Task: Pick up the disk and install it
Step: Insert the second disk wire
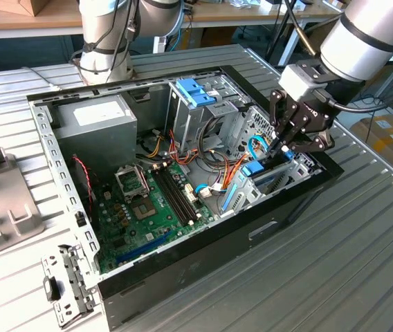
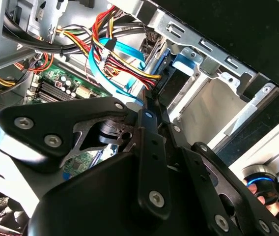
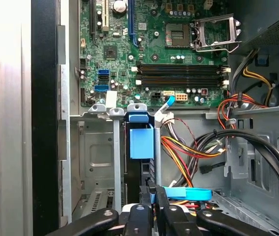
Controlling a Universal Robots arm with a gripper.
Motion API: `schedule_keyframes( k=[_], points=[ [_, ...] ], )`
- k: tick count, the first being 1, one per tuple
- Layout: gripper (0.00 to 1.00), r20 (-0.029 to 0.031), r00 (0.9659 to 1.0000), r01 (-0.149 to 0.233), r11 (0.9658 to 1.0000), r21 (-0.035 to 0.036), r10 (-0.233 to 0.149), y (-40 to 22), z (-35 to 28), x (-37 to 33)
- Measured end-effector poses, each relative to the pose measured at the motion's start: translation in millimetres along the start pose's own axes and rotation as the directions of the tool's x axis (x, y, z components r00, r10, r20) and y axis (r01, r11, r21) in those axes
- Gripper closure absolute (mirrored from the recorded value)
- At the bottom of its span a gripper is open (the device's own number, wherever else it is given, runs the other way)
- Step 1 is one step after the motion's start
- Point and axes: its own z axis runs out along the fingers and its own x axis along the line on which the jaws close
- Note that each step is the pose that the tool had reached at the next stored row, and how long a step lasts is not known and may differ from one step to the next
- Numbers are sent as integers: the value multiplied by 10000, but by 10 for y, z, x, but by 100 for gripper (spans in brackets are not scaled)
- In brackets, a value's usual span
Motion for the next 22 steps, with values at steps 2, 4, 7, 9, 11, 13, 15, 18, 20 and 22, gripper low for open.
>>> schedule_keyframes(
  k=[2, 4, 7, 9, 11, 13, 15, 18, 20, 22],
  points=[
    [84, 1, 10000, 0, 10000, 0, 0, 0, 3, 1],
    [84, 5, 10000, 0, 10000, -2, 0, -1, 17, 2],
    [84, 1, 10000, 0, 10000, -3, 0, -1, 30, 3],
    [84, 6, 10000, 0, 10000, -3, 0, -1, 38, 4],
    [84, 5, 10000, 0, 10000, -4, 0, -2, 44, 5],
    [84, 3, 10000, 0, 10000, -3, 0, -2, 51, 5],
    [84, 2, 10000, 0, 10000, -3, 0, -2, 57, 6],
    [84, 3, 10000, 0, 10000, -3, 0, -2, 65, 6],
    [84, 1, 10000, 0, 10000, -3, 0, -3, 77, 8],
    [84, -1, 10000, 0, 10000, -4, 0, -3, 100, 9]
  ],
)
